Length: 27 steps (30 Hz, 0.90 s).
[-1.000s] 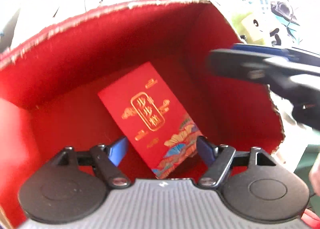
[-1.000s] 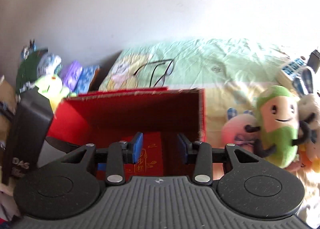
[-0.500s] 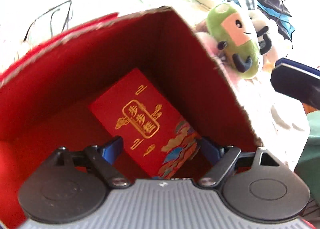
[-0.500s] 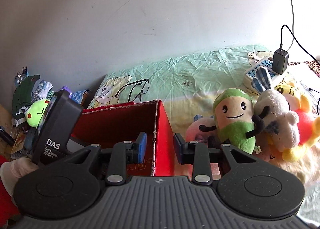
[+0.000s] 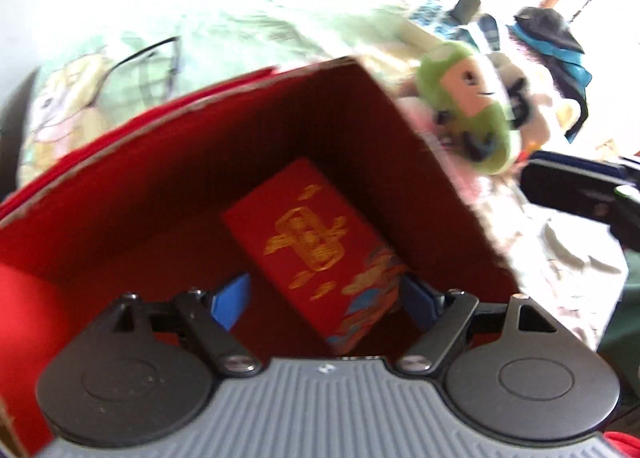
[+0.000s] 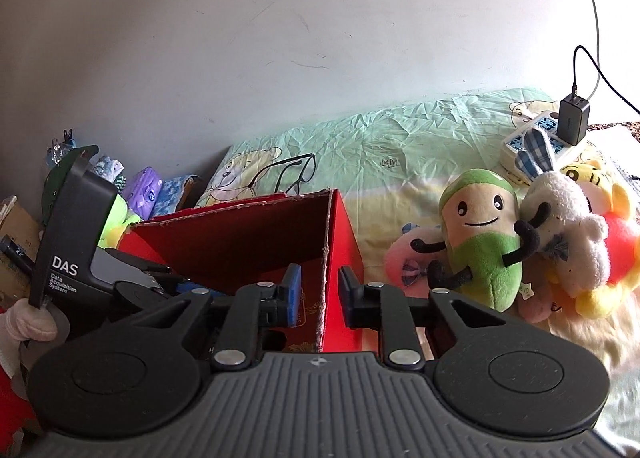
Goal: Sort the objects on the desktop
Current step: 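Open the right gripper and withdraw it from the box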
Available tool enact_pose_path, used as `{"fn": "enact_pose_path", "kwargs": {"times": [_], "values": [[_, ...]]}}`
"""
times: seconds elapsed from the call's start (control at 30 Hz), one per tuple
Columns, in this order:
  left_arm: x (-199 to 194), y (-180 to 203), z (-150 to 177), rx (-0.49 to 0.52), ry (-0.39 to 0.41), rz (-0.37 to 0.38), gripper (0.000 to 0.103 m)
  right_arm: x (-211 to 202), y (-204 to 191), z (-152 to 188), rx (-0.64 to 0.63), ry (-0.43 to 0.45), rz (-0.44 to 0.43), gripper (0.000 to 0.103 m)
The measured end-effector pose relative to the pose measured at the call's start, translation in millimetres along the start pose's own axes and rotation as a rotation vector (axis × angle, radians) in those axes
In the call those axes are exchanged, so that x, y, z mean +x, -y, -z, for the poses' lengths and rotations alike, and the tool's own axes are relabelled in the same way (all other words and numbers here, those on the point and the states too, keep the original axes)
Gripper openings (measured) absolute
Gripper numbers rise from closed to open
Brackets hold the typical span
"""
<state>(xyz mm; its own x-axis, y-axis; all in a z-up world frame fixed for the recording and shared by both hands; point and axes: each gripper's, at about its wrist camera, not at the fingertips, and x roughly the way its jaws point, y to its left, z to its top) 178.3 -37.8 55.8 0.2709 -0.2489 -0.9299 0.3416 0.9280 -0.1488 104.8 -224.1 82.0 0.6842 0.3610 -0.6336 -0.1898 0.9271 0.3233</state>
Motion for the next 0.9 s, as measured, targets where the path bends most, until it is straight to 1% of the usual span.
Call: {"fn": "enact_pose_path", "kwargs": {"times": [0.03,0.07,0.1,0.17,0.23,0.33,0.43,0.57,0.67,0.73,0.77,0.83,0.9], "values": [[6,-8,-5,-0.019,-0.021,-0.011,0.081,1,-1,0,-0.002,-0.001,-0.008,0.017],[12,-27,-9,-0.039,-0.043,-0.01,0.078,3,-2,1,-0.004,-0.002,-0.014,0.016],[17,-41,-12,-0.061,-0.061,0.0,0.074,4,-4,2,-0.006,-0.003,-0.02,0.015],[17,-59,-7,-0.094,-0.081,0.037,0.073,6,-5,4,-0.005,-0.003,-0.036,0.014],[18,-53,-11,-0.093,-0.083,0.065,0.073,7,-4,6,0.003,-0.006,-0.058,0.011],[17,-39,-16,-0.053,-0.073,0.061,0.075,10,-1,10,0.03,-0.037,-0.09,0.011],[13,-32,-21,-0.032,-0.072,0.053,0.074,7,1,15,0.045,-0.027,-0.075,0.009],[0,-36,-18,-0.031,-0.062,0.055,0.073,-4,1,18,0.062,-0.008,-0.067,0.009],[-22,-41,-9,-0.031,-0.027,0.042,0.073,-14,-7,22,0.031,0.018,-0.04,0.009],[-43,-47,1,-0.032,0.013,0.017,0.073,-21,-12,27,0.018,0.03,-0.043,0.009],[-56,-50,7,-0.033,0.042,-0.001,0.072,-24,-14,31,0.009,0.032,-0.045,0.009],[-74,-62,30,-0.036,0.122,-0.041,0.073,-31,-20,40,-0.018,0.041,-0.039,0.009],[-87,-59,55,-0.048,0.199,-0.073,0.073,-37,-24,50,-0.034,0.05,-0.04,0.009]]}}
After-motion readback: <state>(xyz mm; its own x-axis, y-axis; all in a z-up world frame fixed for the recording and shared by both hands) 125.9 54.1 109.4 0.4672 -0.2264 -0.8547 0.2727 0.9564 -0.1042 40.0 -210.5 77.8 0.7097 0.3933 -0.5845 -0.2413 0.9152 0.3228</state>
